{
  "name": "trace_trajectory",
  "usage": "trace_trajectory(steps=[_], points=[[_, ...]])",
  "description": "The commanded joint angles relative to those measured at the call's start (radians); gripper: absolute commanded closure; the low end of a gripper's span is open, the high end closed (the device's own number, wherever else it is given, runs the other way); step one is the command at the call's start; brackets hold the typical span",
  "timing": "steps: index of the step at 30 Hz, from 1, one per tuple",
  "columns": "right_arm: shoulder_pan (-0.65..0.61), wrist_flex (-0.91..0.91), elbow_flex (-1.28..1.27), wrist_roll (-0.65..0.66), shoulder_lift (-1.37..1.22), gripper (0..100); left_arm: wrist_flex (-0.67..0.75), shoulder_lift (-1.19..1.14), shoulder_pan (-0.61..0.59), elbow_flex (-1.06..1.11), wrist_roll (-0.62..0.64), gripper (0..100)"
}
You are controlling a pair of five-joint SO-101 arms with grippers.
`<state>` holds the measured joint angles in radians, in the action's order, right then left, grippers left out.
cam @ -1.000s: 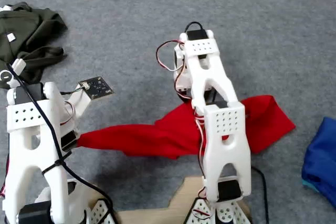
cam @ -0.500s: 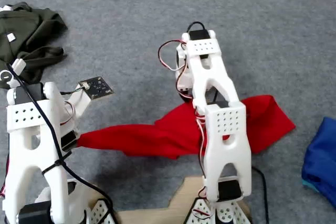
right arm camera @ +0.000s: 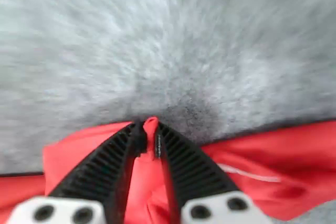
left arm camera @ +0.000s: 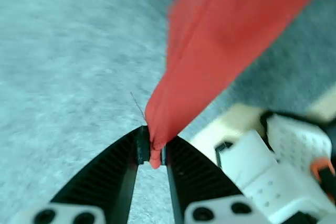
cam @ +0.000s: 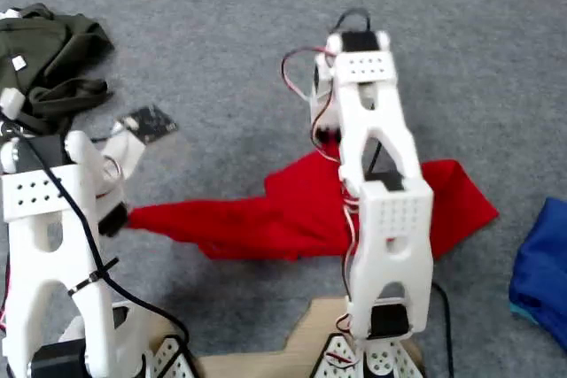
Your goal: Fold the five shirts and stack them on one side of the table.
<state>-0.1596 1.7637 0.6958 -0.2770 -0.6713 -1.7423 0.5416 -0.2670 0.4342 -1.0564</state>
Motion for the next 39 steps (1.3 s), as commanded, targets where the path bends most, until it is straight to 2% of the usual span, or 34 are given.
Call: trace_trajectory(steps=[1,7,13,19,22,27,39], points=[[0.012,0.017,0.101,-0.005,0.28,99.5,-0.015,0.024,0.003,-0.19,0.106,98],[0.019,-0.014,0.325,0.008,0.524,99.5,-0.015,0.024,-0.002,-0.512,0.269,98],[0.022,-0.06,0.567,0.061,0.644,99.5,-0.015,0.024,-0.005,-0.819,0.399,98],[0.15,-0.196,0.773,0.061,0.727,99.5,-0.015,0.024,-0.006,-1.079,0.523,98],[0.24,-0.284,0.799,0.061,0.762,99.5,-0.015,0.024,-0.006,-1.197,0.543,98],[0.323,-0.385,0.799,0.06,0.823,99.5,-0.015,0.024,-0.006,-1.363,0.552,98],[0.334,-0.517,0.796,0.061,1.02,99.5,-0.015,0.024,-0.006,-1.631,0.549,98]])
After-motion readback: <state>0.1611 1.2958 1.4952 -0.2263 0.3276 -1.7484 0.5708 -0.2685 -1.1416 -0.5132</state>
